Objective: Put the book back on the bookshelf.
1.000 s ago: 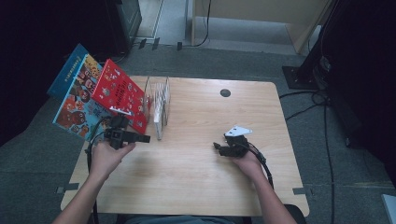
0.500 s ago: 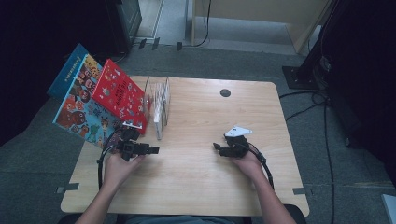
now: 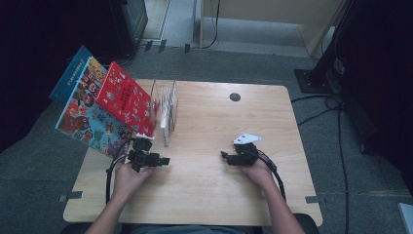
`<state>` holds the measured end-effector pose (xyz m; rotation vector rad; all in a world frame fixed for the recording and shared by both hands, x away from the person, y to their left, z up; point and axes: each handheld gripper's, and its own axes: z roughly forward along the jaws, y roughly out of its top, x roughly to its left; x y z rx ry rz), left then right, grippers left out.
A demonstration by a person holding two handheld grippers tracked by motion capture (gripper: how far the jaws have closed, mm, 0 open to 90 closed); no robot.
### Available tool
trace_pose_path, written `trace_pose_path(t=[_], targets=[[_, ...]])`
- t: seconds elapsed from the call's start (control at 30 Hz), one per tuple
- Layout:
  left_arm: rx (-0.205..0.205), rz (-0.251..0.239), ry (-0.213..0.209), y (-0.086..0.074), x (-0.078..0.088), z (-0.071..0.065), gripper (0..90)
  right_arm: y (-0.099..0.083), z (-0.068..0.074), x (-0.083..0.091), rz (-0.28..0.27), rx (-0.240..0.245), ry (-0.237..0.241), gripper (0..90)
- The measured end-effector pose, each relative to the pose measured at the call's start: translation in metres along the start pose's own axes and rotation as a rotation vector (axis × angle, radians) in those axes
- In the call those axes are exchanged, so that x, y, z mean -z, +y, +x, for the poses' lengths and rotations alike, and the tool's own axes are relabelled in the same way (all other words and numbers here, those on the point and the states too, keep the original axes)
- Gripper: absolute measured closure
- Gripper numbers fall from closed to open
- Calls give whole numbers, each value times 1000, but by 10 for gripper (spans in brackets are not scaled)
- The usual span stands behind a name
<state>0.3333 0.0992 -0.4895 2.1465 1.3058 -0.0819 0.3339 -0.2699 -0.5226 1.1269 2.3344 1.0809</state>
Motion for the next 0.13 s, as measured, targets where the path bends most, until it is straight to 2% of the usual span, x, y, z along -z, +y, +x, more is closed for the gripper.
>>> trace_pose_path(t=[0.13], targets=[[-7,3,1,0,-1,-1,419,0,0,0,0,3,2,291]])
